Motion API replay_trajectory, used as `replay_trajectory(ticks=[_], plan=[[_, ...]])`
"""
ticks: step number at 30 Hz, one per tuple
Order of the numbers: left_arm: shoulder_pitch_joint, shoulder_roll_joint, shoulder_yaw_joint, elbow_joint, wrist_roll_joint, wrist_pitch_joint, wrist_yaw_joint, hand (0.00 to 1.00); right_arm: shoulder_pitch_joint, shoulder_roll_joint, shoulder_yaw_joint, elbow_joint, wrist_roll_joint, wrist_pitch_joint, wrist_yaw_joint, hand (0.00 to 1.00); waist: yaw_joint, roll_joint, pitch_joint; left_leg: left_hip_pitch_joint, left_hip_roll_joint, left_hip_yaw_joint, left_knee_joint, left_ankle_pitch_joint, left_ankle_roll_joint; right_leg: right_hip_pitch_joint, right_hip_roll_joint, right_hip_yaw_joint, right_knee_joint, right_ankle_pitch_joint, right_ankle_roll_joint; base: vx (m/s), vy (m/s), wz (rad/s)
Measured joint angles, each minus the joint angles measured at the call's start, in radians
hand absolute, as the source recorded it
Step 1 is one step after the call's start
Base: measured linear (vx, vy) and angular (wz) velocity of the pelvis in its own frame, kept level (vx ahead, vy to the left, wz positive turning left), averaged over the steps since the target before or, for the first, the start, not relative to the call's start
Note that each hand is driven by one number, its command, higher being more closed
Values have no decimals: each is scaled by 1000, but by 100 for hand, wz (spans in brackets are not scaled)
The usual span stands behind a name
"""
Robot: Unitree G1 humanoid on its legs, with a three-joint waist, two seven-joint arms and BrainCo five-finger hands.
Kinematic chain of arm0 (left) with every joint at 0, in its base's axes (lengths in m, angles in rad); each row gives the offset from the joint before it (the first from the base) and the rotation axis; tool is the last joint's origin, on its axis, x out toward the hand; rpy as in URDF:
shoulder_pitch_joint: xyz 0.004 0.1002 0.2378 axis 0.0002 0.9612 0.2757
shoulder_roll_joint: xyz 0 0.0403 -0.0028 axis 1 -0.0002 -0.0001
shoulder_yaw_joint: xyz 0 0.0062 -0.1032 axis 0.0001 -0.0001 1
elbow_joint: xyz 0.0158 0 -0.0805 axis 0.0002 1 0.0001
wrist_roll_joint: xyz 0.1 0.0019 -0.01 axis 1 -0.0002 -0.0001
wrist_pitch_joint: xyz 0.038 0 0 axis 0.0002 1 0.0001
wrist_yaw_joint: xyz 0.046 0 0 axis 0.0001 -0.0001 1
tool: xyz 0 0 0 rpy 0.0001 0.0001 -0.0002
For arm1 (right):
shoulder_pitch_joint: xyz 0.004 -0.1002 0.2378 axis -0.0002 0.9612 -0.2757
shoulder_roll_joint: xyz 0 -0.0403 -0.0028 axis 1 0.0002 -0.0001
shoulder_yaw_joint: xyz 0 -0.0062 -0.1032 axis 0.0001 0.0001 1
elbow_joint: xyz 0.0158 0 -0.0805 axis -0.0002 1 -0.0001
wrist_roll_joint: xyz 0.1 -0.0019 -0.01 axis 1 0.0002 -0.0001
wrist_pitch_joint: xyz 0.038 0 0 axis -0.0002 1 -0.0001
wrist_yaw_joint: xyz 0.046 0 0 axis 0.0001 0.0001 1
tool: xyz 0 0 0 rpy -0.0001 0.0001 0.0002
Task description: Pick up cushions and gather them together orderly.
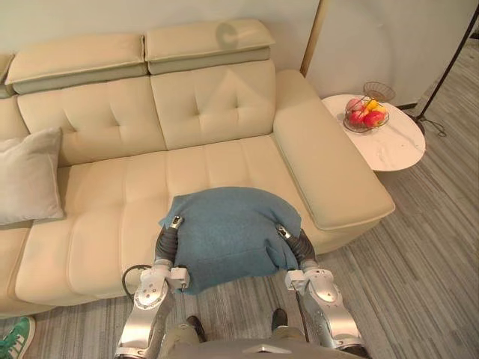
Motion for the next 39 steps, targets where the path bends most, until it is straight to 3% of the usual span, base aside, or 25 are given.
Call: replay_trajectory(ticks=[5,6,16,22,26,28,32,35,36,37,38,39], plan=[[1,0,-8,0,1,1,-1,100,7,0,-5,0,-2,0,0,100,-9,8,-8,33,-27,3,-103,60,-7,-5,1,-1,-8,4,-5,-7,-9,3],[2,0,-31,0,1,10,-1,100,24,21,-32,33,-14,1,0,100,-11,-23,-71,142,-53,10,-297,152,-22,31,21,0,-45,15,-3,0,0,0],[2,-13,7,0,2,10,-1,100,25,39,-43,33,-16,1,0,100,-7,-23,-71,141,-53,8,-297,153,-21,34,21,-8,-48,17,-1,0,0,0],[4,-50,59,0,20,10,1,100,18,84,-59,38,-23,2,0,100,19,-29,-68,147,-54,32,-297,151,-21,35,22,0,-71,38,0,-9,-4,-11],[4,-55,84,-1,20,10,2,100,4,108,-60,41,-28,16,0,100,30,-46,-60,159,-56,70,-295,133,-20,27,20,30,-80,40,-6,-55,-17,-26],[4,-57,85,-1,20,10,3,100,1,113,-61,41,-33,17,0,100,34,-60,-54,156,-57,90,-291,121,-20,-14,7,22,-20,1,-4,-30,0,-22],[4,-61,84,-1,20,10,5,100,-2,113,-63,41,-34,17,-1,100,6,-86,-39,159,-65,78,-254,78,-17,-109,-60,-59,263,-91,-89,57,18,2],[4,-60,83,-1,20,10,9,100,-4,113,-63,42,-34,17,0,100,1,-86,-26,192,-55,81,-256,64,-9,-148,-79,-90,401,-67,-121,92,9,0],[2,-56,83,-4,20,10,10,100,-7,110,-64,44,-34,17,0,100,-12,-70,-7,214,-37,73,-256,52,2,-173,-80,-92,457,-72,-135,152,-37,5],[-2,-49,83,-3,20,10,11,100,-15,114,-63,56,-33,17,1,100,-18,-69,-6,211,-23,65,-245,40,1,-167,-52,-89,415,-135,-101,146,-40,6],[-8,-47,84,-3,20,10,13,100,-25,115,-62,66,-33,17,1,100,-19,-69,-4,206,-13,62,-238,31,0,-167,-33,-89,384,-151,-101,132,-98,7],[-28,-40,85,-2,20,10,18,100,-50,113,-66,81,-33,18,1,100,-20,-62,7,205,10,54,-225,15,-8,-174,28,-91,290,-153,-98,111,-76,16]])
